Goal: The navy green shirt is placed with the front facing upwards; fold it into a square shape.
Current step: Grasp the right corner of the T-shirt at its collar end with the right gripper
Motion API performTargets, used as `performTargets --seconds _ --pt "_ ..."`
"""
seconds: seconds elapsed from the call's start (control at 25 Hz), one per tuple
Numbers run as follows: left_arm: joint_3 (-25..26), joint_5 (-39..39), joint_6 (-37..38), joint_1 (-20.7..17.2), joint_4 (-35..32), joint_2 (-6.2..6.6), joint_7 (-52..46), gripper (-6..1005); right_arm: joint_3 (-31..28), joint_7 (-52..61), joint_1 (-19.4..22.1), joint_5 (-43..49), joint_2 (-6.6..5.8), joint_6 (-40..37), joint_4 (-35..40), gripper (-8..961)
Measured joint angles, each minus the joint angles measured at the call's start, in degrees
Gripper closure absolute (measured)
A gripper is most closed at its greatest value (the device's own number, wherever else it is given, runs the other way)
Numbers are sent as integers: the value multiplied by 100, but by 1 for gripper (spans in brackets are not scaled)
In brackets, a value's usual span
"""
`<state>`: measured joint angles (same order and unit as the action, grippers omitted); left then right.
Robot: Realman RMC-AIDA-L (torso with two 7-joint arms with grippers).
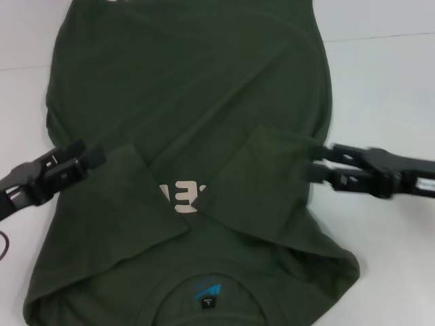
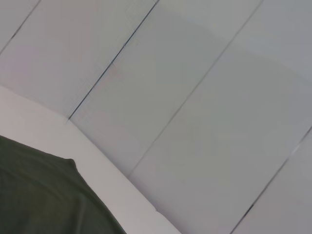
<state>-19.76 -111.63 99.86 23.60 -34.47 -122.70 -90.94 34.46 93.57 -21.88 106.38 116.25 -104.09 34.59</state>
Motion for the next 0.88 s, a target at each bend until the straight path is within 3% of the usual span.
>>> performTargets --seconds 0.32,0.56,0.68,0.88 --pt "8 23 -81 -128 59 -85 151 108 -67 305 685 429 -237 -384 902 5" --pt "20 51 -190 -165 122 -113 274 109 -442 874 815 1134 -304 -932 1581 42" --pt "27 106 -251 -165 212 -114 387 109 -582 1109 829 1492 -363 -950 1666 74" --pt "79 237 -357 -163 472 -114 656 109 -681 1067 820 1894 -354 -911 1658 83"
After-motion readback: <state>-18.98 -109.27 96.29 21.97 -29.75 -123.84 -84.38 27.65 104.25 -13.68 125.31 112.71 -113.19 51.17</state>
